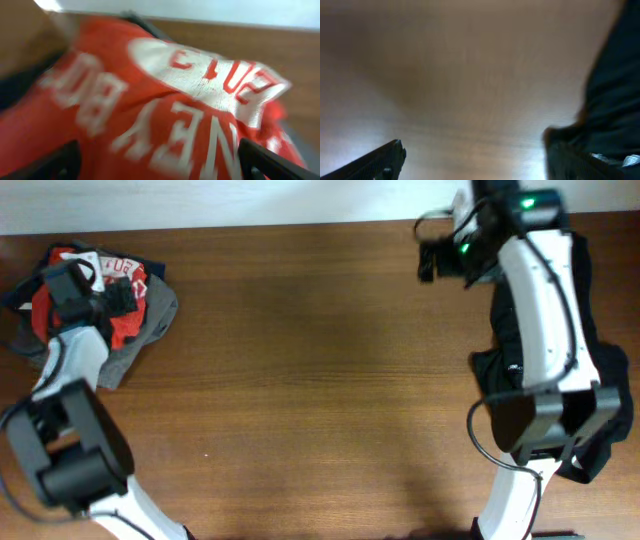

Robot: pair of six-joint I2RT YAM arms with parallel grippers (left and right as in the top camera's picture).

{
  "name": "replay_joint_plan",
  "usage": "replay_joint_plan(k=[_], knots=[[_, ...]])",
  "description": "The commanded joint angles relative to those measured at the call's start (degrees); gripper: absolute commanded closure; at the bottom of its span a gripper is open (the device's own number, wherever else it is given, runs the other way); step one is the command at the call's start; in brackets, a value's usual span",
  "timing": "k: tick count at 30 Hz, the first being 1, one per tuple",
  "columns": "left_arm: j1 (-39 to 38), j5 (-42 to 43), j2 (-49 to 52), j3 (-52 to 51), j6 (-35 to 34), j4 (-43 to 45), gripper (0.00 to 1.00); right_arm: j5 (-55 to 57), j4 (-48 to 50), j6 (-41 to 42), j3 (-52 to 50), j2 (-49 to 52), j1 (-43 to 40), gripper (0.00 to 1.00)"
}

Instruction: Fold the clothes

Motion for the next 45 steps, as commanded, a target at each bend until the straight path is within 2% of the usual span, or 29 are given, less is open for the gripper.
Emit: replay_joint_plan(k=[1, 5, 10, 19, 26, 30, 32, 36, 41, 45], knots=[[0.7, 0.31, -13.38, -0.17, -1.38, -1.99, 0.01, 4.13, -3.76, -2.05, 12.52, -2.12, -1.09, 0.01], [0.7, 5.7, -25.53, -0.17, -1.38, -7.52, 0.01, 4.13, -11.34, -2.69, 29.75, -2.16, -1.11, 0.01], [0.72, 6.03, -33.22, -0.17, -1.36, -13.18, 0.01, 4.11, -12.66, -2.69, 40.33, -3.06, -1.09, 0.01], [0.72, 6.03, -35.43, -0.2, -1.36, -14.49, 0.01, 4.11, -12.66, -2.69, 41.07, -3.15, -1.09, 0.01], [0.72, 6.03, -35.43, -0.2, -1.36, -22.51, 0.01, 4.11, -12.66, -2.69, 41.07, -3.02, -1.09, 0.01], [0.72, 6.03, -35.43, -0.2, -1.36, -28.68, 0.01, 5.07, -12.61, -2.71, 40.65, -6.64, -1.05, 0.01], [0.72, 6.03, -35.43, -0.2, -1.38, -33.46, 0.01, 3.15, -12.68, -1.88, 36.33, -12.52, -1.09, 0.01], [0.72, 6.03, -35.41, -0.2, -1.38, -39.52, 0.01, 10.8, -9.05, -2.27, 22.03, -23.47, -1.09, 0.01], [0.72, 6.03, -35.41, -0.2, -1.38, -44.35, 0.01, 14.21, 4.79, -2.27, -2.56, -38.66, -1.09, 0.01], [0.72, 6.03, -35.43, -0.2, -1.38, -45.4, 0.01, 14.01, 22.03, -2.25, -27.02, -52.3, -1.99, 0.01]])
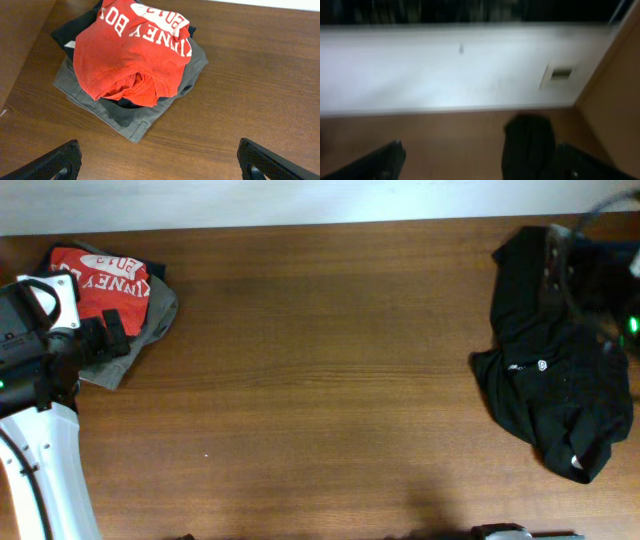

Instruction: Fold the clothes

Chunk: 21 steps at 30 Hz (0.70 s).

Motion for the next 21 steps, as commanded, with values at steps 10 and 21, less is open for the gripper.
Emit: replay_joint_plan(k=[10, 21], knots=[[0.09, 0.63, 0.07, 0.02, -0.68, -0.31, 0.01, -1.38, 43.91, -0.22, -73.72, -37.79, -4.39, 0.01], [0.09, 0.63, 0.09, 0.02, -0.66, -0.5, 0.01, -1.44, 60.37, -0.17, -112.13, -62.64, -4.33, 0.01]])
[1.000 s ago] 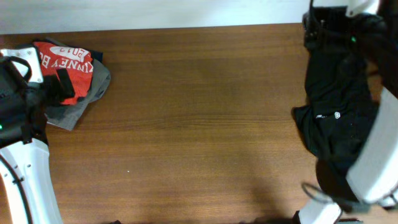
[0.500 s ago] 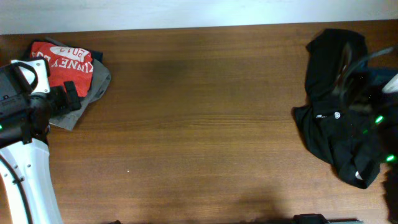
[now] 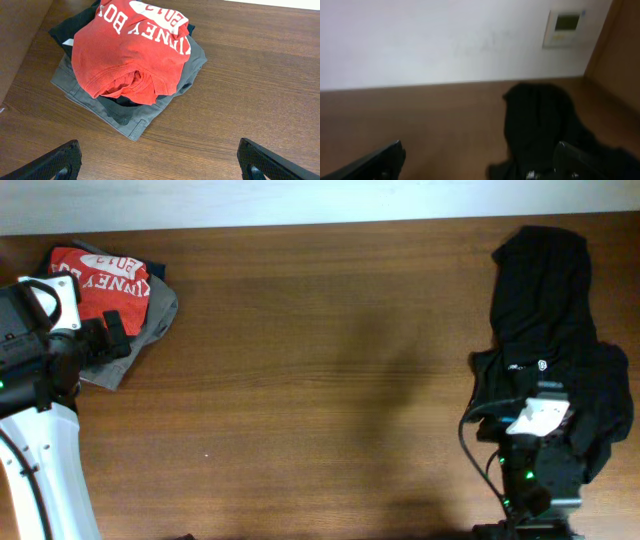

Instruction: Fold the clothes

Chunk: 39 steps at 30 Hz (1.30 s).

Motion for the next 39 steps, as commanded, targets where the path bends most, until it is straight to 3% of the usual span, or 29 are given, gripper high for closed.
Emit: replay_joint_plan(k=[1, 9, 39], knots=[[0.09, 0.48, 0.09, 0.04, -0.52, -0.13, 0.01, -0.17, 0.72, -0.15, -6.1, -6.91, -0.39, 0.01], [0.09, 0.48, 0.07, 0.04, -0.52, -0.26, 0.01, -0.24, 0.44, -0.13, -13.2, -16.61, -0.39, 0.01], [0.09, 0.48, 0.07, 0.04, -0.52, -0.26, 0.01, -1.46, 0.5, 0.04, -16.06, -16.57, -0.39, 0.01]])
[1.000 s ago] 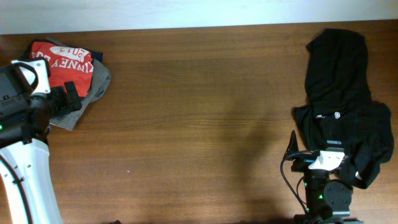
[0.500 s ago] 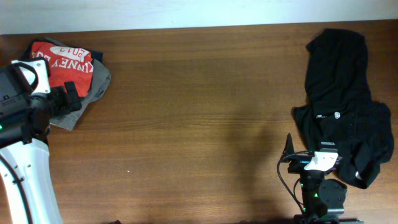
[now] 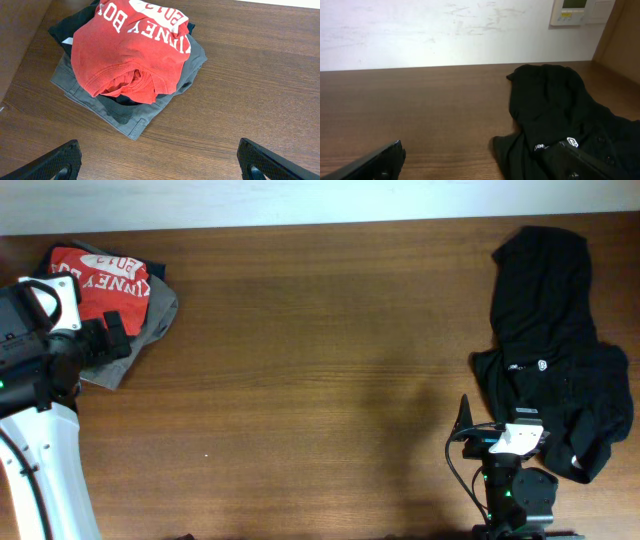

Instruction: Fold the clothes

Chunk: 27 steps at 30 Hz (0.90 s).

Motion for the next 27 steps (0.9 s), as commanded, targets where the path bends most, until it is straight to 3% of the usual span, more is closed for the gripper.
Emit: replay_joint_plan(k=[1, 8, 11, 16, 19, 27], knots=[[0.09, 0.48, 0.07, 0.04, -0.55, -0.02, 0.01, -0.52, 0.2, 0.0, -0.68, -0.59, -0.39, 0.01], [0.0, 2.67, -1.73, -0.94, -0.55, -0.17, 0.01, -0.52, 0.2, 0.02, -0.68, -0.59, -0.39, 0.01], [-2.84, 8.39, -5.84, -6.14, -0.52, 8.41, 0.01, -0.52, 0.2, 0.02, -0.68, -0.59, -0.39, 0.01], [-12.28, 9.03, -17.55, -26.58, -0.11, 36.44, 0.01, -0.52, 0.2, 0.02, -0.68, -0.59, -0.39, 0.01], [-15.3, 9.05, -25.59, -40.26, -0.2, 48.83, 0.01, -0.52, 0.2, 0.02, -0.68, -0.59, -0.39, 0.01], [-16.22, 9.05, -48.35, -66.9, -3.15, 58.49, 0.01, -0.52, 0.2, 0.02, -0.68, -0.59, -0.39, 0.01]])
